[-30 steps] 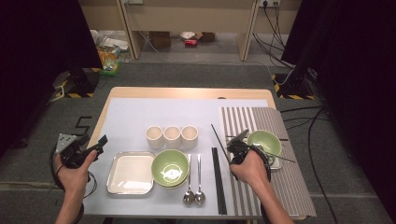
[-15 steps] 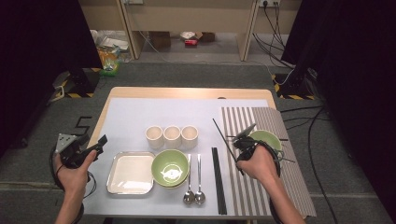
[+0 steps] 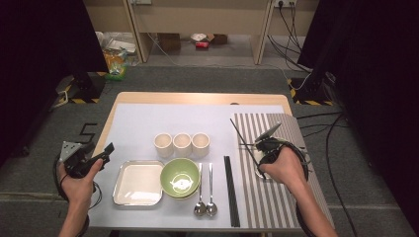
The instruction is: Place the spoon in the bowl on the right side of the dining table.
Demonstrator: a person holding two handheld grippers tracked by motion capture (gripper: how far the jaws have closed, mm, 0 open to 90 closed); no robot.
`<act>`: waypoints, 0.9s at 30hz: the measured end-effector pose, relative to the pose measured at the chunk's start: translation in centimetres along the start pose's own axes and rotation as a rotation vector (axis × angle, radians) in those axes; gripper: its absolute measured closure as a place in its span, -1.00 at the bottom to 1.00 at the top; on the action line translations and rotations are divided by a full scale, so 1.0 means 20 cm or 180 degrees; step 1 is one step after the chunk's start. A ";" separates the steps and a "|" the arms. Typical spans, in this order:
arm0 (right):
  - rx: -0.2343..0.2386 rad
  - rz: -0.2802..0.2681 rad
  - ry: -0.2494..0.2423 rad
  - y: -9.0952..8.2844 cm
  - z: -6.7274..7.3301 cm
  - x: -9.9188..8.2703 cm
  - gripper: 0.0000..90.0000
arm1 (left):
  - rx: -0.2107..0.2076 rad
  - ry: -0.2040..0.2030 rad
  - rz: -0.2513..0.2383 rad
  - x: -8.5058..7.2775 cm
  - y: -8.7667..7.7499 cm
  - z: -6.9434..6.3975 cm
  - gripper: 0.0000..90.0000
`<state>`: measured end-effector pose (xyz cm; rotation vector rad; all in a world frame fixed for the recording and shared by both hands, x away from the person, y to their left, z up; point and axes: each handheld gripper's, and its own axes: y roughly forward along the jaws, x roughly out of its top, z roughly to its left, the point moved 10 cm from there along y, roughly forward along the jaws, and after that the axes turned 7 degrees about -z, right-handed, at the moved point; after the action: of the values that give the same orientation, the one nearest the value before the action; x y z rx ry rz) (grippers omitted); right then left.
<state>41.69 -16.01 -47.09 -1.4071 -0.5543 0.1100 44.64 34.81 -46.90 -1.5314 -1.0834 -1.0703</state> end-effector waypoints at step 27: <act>-0.0340 -0.0193 -0.0816 -0.18 -0.27 0.17 0.91 | 0.0014 -0.0010 0.0007 0.00 0.00 0.01 -0.47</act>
<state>45.96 -20.25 -42.91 -1.4886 -0.8245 0.2169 44.68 34.92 -47.03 -1.5310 -1.0851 -1.0637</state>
